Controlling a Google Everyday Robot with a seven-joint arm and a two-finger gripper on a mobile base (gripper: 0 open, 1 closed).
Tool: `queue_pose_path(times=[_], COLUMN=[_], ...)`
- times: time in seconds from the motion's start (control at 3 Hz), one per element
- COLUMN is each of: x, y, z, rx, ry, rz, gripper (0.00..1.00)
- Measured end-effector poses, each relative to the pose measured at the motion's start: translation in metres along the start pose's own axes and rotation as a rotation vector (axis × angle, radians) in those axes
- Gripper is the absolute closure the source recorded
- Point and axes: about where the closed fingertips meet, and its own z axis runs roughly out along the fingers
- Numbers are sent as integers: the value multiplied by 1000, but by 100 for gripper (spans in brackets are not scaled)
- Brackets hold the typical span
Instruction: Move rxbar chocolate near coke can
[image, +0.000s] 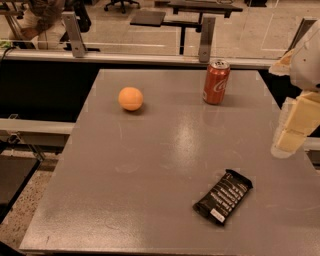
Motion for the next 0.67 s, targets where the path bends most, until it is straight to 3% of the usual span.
queue_pose_path(times=[0.33, 0.67], x=[0, -11], y=[0, -1], z=[0, 3], rx=[0, -34], ry=[0, -28], rz=[0, -39], gripper=[0, 0])
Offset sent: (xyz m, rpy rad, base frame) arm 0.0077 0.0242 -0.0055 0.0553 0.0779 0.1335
